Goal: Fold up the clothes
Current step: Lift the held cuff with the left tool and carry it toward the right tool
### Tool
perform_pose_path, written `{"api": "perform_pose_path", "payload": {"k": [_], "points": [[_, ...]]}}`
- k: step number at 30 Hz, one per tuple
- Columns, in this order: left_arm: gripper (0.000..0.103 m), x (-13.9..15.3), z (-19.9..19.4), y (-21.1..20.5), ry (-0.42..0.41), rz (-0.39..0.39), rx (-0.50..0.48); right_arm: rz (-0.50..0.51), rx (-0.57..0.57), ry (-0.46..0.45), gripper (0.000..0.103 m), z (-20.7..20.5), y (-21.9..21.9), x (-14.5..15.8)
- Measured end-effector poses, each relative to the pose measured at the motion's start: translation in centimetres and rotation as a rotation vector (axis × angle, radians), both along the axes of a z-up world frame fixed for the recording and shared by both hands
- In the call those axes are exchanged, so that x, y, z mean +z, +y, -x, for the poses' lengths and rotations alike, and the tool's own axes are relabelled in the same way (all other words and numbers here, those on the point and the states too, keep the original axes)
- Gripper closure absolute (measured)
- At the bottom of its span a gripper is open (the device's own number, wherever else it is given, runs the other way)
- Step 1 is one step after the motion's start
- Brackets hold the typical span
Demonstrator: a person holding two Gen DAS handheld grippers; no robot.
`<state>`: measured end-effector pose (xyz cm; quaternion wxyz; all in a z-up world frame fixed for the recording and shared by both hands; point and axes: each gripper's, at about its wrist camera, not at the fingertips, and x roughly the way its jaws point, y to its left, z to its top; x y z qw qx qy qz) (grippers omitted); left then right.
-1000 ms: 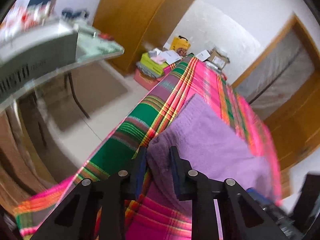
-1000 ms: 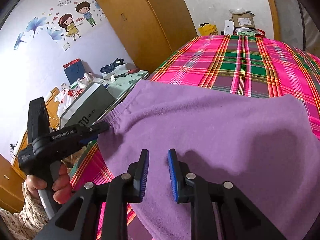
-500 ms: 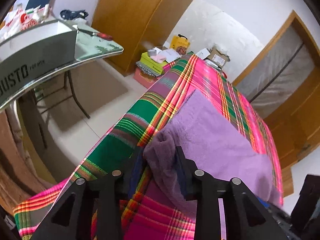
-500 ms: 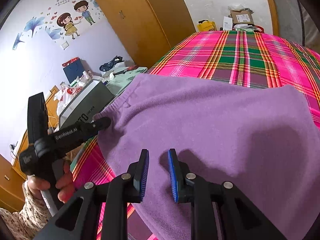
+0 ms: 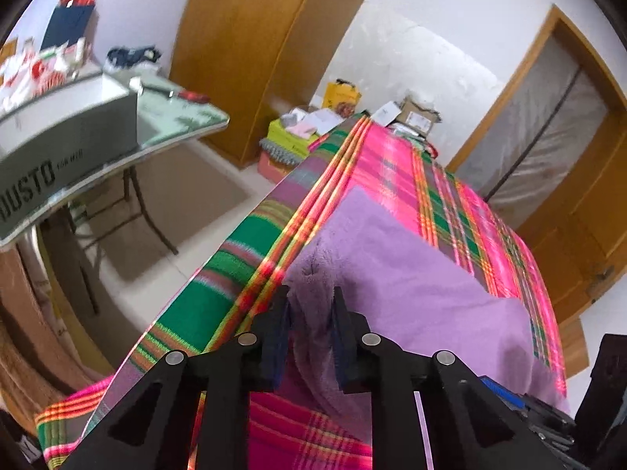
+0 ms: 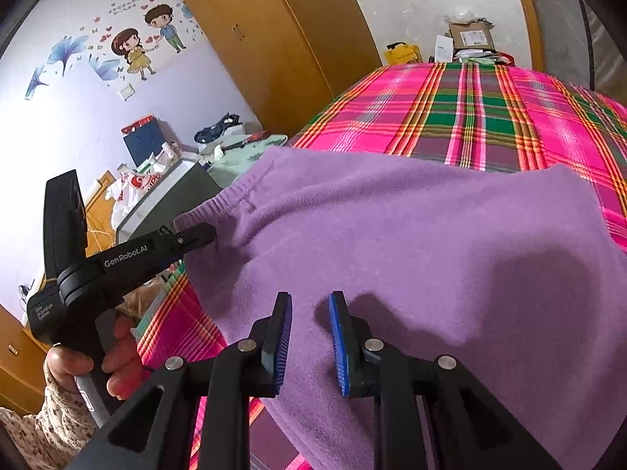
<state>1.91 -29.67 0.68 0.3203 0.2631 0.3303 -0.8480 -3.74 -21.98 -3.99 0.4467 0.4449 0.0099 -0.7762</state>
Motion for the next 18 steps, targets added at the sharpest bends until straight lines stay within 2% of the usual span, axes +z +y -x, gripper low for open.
{"api": "perform_pose_path", "payload": {"k": [9, 18], "points": [[0.084, 3.1, 1.4, 3.1, 0.020, 0.132, -0.082, 0.037, -0.094, 0.006, 0.083, 0.2, 4.0, 1.0], [0.084, 5.8, 4.4, 7.9, 0.062, 0.217, -0.249, 0.082, -0.163, 0.020, 0.083, -0.8, 8.3, 1.9]]}}
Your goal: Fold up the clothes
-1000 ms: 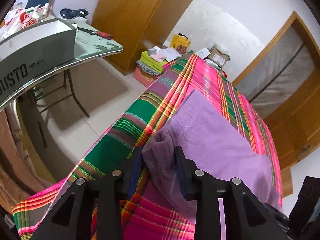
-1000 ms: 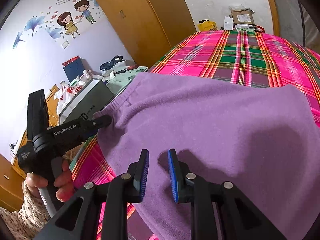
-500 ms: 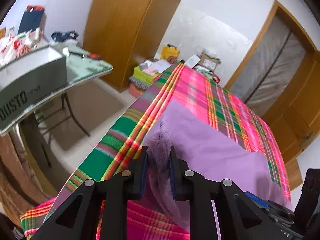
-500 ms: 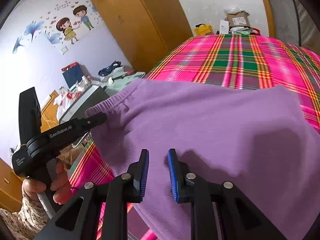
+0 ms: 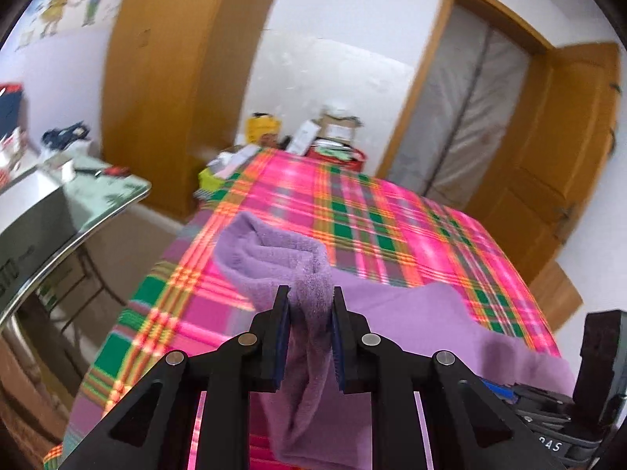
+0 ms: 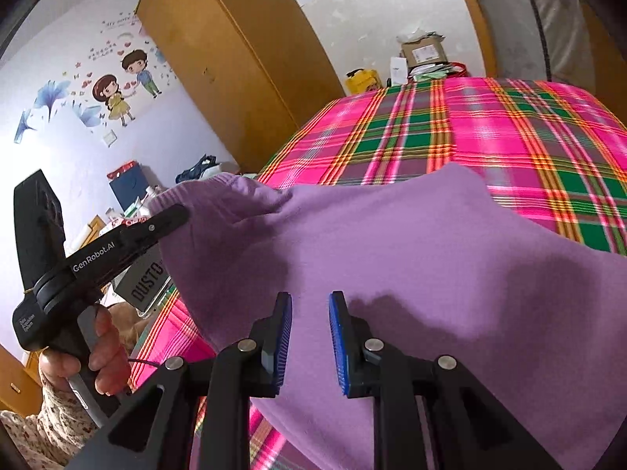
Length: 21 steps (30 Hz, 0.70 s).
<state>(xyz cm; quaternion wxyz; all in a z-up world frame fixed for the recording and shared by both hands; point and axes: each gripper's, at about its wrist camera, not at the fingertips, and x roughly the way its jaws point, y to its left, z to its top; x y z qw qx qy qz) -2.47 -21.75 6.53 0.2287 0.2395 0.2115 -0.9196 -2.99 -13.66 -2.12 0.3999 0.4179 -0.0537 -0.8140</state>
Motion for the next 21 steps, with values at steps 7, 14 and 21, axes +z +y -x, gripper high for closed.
{"api": "perform_pose_path", "payload": {"k": [7, 14, 21], "points": [[0.084, 0.3, 2.7, 3.7, -0.005, -0.001, -0.110, 0.017, -0.065, 0.001, 0.083, -0.2, 3.3, 0.3], [0.084, -0.4, 5.9, 8.1, -0.046, 0.012, -0.257, 0.032, -0.138, 0.000, 0.083, -0.3, 6.9, 0.2], [0.084, -2.5, 8.9, 13.3, -0.161, 0.073, -0.418, 0.048, -0.242, -0.034, 0.083, 0.2, 11.1, -1.0]]}}
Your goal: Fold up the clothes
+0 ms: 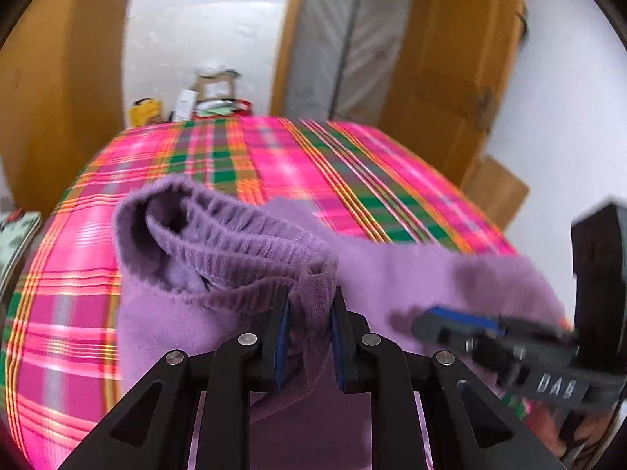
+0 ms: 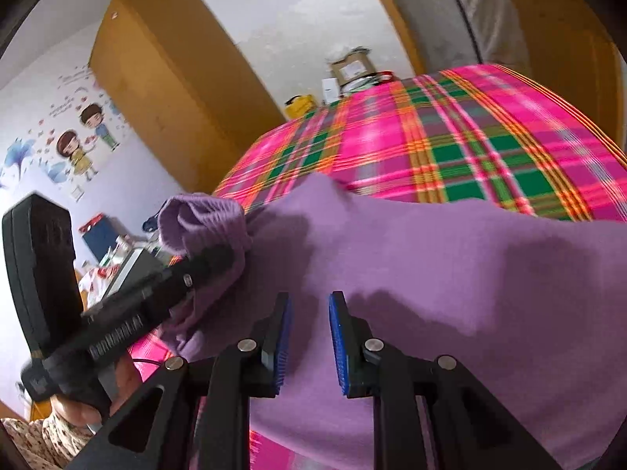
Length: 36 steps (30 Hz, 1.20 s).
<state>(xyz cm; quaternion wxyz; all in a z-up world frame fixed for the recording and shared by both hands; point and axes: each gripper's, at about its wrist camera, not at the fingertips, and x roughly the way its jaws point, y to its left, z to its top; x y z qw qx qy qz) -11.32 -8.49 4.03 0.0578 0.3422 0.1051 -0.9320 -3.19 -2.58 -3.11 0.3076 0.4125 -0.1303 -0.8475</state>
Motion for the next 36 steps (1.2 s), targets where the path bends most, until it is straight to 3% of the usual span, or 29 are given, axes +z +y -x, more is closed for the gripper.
{"api": "perform_pose_path", "payload": {"k": [5, 10, 14, 24, 33, 36], "points": [[0.084, -1.1, -0.1, 1.7, -0.039, 0.075, -0.059, 0.038, -0.004, 0.006, 0.081, 1.2, 1.2, 0.0], [0.084, -1.4, -0.5, 2.1, -0.035, 0.099, -0.076, 0.075, 0.084, 0.011, 0.064, 2.3, 0.5, -0.1], [0.079, -1.5, -1.1, 2.5, -0.025, 0.117, -0.098, 0.093, 0.138, 0.007, 0.063, 3.2, -0.4, -0.2], [0.071, -1.2, -2.8, 1.1, 0.019, 0.002, -0.132, 0.184, 0.232, -0.011, 0.059, 5.4, -1.7, -0.5], [0.070, -1.6, -3.6, 0.5, 0.008, -0.051, -0.144, 0.107, 0.368, 0.069, 0.052, 4.0, -4.8, 0.6], [0.070, -1.1, -4.3, 0.1, 0.029, -0.056, -0.132, 0.025, 0.318, 0.106, 0.049, 3.6, -5.1, 0.6]]}}
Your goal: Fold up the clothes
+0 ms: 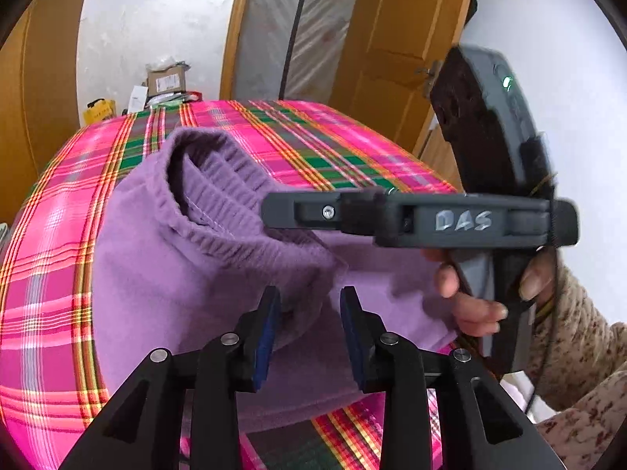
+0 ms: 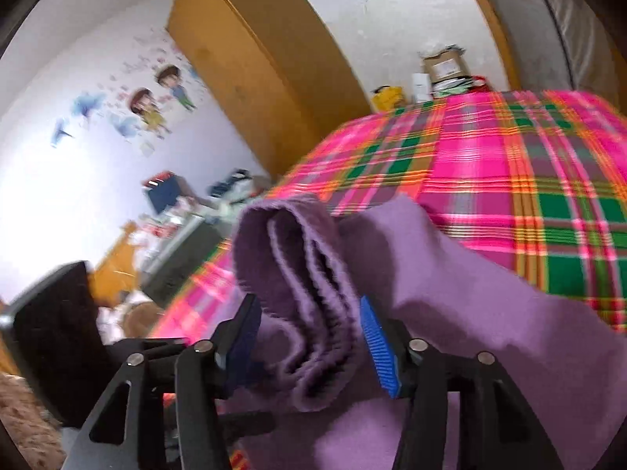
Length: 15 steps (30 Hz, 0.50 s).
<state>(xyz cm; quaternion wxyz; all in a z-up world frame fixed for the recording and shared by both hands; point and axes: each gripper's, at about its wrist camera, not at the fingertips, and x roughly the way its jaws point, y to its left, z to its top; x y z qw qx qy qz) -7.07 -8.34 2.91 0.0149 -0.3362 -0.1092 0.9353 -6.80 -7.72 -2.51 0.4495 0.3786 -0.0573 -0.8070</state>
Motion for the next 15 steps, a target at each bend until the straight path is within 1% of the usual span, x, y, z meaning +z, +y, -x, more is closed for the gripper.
{"api": "perform_pose_path", "payload": {"k": [3, 5, 8, 11, 13, 15], "points": [[0.070, 1.0, -0.4, -1.8, 0.045, -0.016, 0.056, 0.002, -0.029, 0.028, 0.049, -0.4, 0.8, 0.1], [0.070, 1.4, -0.1, -3.8, 0.062, -0.055, 0.111, 0.010, -0.026, 0.028, 0.048, -0.6, 1.1, 0.0], [0.070, 1.6, 0.7, -6.3, 0.080, -0.126, 0.162, 0.020, 0.002, 0.004, 0.048, -0.7, 1.2, -0.4], [0.070, 1.1, 2.3, -8.2, 0.046, -0.167, 0.205, -0.007, 0.021, -0.004, 0.048, -0.7, 0.6, -0.8], [0.070, 0.5, 3.4, -8.9, 0.019, -0.234, 0.184, -0.035, 0.025, -0.005, 0.048, -0.7, 0.2, -1.1], [0.070, 0.2, 4.7, -9.1, -0.003, -0.267, 0.171, -0.070, 0.026, -0.002, 0.048, -0.6, -0.3, -1.5]]}}
